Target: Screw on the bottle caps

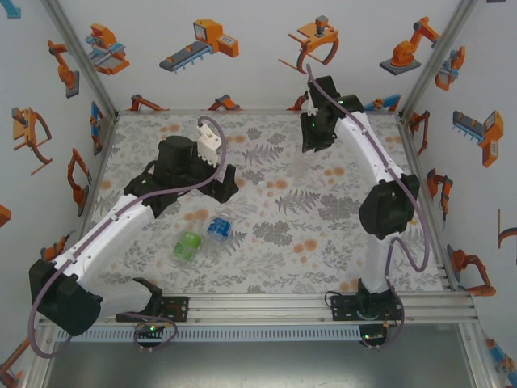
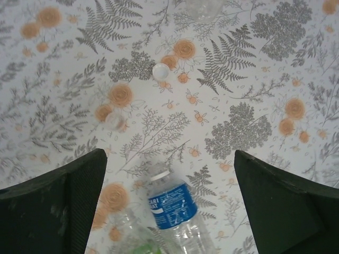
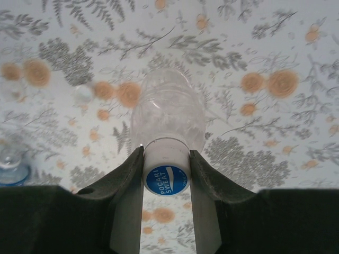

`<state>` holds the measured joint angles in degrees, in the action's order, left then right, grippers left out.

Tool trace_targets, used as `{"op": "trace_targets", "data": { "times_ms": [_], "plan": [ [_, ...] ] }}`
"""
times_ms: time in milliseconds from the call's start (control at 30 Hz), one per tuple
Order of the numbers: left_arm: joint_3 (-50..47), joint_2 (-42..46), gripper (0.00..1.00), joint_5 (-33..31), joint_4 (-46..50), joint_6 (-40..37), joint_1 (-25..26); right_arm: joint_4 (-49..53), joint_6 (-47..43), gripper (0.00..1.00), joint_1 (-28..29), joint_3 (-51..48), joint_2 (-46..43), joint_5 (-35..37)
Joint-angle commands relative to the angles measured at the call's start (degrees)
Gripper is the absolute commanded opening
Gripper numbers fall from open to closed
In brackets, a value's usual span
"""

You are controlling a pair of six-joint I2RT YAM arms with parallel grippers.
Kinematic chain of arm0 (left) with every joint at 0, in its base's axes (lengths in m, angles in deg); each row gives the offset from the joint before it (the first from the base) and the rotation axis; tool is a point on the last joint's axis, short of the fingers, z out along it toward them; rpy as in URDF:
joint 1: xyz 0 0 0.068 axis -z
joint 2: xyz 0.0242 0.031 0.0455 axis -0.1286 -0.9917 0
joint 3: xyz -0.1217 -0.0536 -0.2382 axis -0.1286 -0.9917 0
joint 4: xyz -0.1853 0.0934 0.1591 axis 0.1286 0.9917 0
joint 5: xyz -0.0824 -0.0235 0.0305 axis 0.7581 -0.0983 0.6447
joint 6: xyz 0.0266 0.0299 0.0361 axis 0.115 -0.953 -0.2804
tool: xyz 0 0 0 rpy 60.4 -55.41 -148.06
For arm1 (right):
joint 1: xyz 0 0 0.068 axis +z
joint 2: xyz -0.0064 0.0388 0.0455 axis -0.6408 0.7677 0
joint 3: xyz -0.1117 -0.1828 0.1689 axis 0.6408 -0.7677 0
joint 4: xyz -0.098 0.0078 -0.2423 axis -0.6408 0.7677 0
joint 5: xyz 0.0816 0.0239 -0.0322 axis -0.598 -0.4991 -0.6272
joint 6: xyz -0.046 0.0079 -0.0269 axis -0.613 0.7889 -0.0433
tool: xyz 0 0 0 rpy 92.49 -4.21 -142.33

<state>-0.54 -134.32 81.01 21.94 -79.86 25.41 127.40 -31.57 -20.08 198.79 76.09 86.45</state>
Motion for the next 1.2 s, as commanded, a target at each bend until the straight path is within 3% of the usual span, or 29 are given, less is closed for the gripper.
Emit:
{"op": "trace_targets", "data": {
  "times_ms": [0, 200, 467, 633, 833, 1167],
  "plan": [
    [0.93, -0.28, 0.97, -3.32, 2.59, 10.74, -0.36, 5.45, -4.88, 0.23, -0.90, 6.64, 4.21, 4.91],
    [1.72, -0.28, 0.97, -8.07, 5.13, 22.94, -0.76, 8.69, -7.34, 0.25, -1.36, 14.42, 10.43, 8.27],
    [-2.10, 2.21, 0.97, 2.81, -2.93, 23.38, -1.90, 7.77, -6.74, 0.28, -2.04, 14.99, 12.43, 6.23],
    [-3.37, 2.10, 0.97, 8.38, -5.63, 23.52, -3.58, 6.96, -5.41, 0.36, -2.19, 13.66, 12.56, 5.04],
    [-2.85, 1.16, 0.97, 3.64, -0.68, 22.26, -4.28, 5.54, -4.68, 0.42, -2.30, 11.96, 11.57, 4.83],
    [-4.14, 2.88, 0.97, 4.08, 2.37, 20.70, -4.32, 6.12, -4.22, 0.50, -2.29, 12.23, 9.04, 5.19]
  ]
}}
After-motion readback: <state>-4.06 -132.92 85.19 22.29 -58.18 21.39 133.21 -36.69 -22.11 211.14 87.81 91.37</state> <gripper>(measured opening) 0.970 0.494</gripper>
